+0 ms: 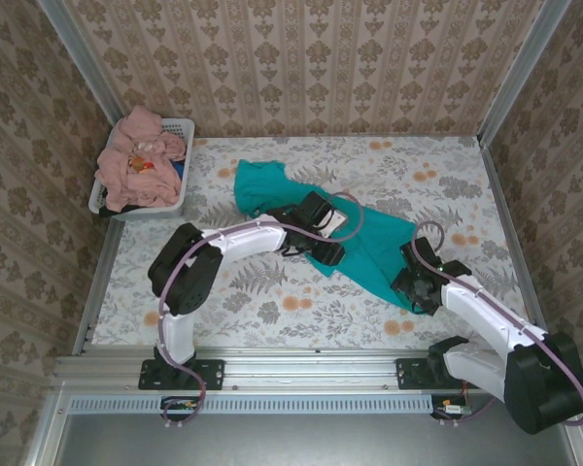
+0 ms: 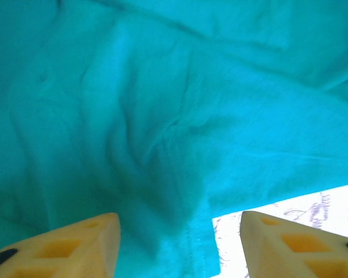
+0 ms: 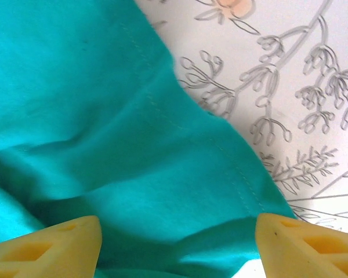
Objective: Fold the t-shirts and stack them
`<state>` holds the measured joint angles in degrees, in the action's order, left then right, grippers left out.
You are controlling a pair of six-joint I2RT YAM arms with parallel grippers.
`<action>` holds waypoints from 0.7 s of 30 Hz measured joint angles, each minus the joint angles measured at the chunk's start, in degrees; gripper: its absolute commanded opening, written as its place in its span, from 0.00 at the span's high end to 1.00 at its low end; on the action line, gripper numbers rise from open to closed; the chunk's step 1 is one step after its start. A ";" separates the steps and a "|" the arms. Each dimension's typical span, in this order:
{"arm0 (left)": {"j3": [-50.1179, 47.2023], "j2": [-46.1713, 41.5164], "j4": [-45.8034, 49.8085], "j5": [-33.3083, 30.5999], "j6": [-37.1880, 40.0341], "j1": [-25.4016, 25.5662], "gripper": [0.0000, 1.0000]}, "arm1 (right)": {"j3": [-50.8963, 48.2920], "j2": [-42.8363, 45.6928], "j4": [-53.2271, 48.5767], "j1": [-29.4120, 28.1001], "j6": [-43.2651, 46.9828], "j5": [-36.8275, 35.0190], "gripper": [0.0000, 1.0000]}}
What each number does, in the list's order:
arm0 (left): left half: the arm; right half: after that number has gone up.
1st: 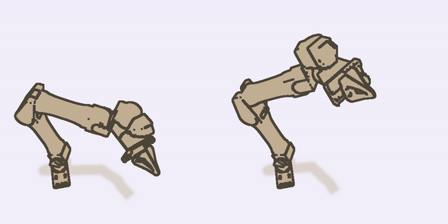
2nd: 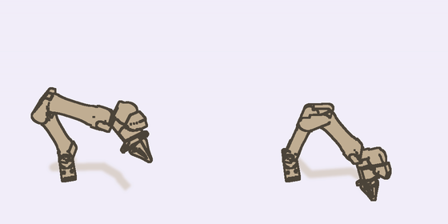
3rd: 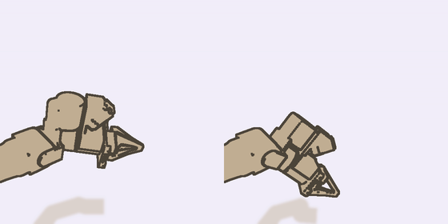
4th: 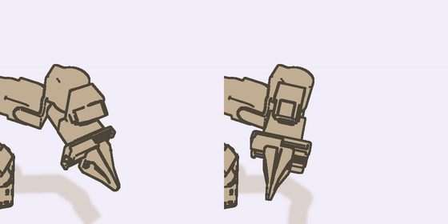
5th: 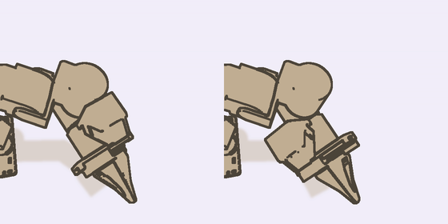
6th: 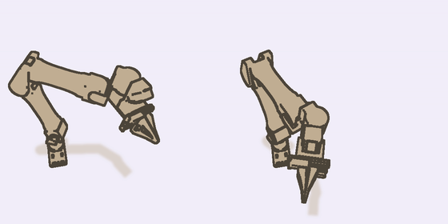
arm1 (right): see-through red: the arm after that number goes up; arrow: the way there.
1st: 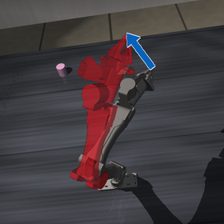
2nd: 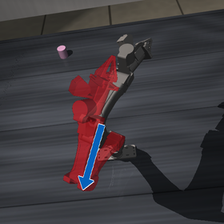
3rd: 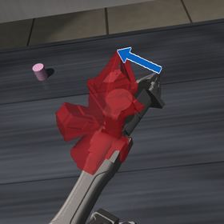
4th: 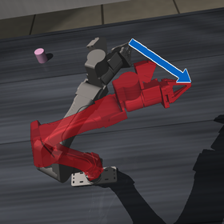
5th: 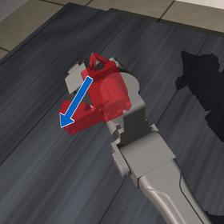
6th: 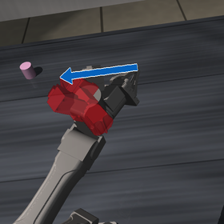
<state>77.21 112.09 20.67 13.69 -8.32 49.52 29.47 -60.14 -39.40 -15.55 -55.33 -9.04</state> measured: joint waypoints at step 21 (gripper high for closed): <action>-19.74 -11.96 -0.63 4.98 2.71 -14.25 0.45 | -2.32 -2.86 0.20 4.57 -0.94 1.84 0.44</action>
<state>57.47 100.14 20.03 18.68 -5.61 35.27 27.16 -63.00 -39.20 -10.98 -56.27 -7.20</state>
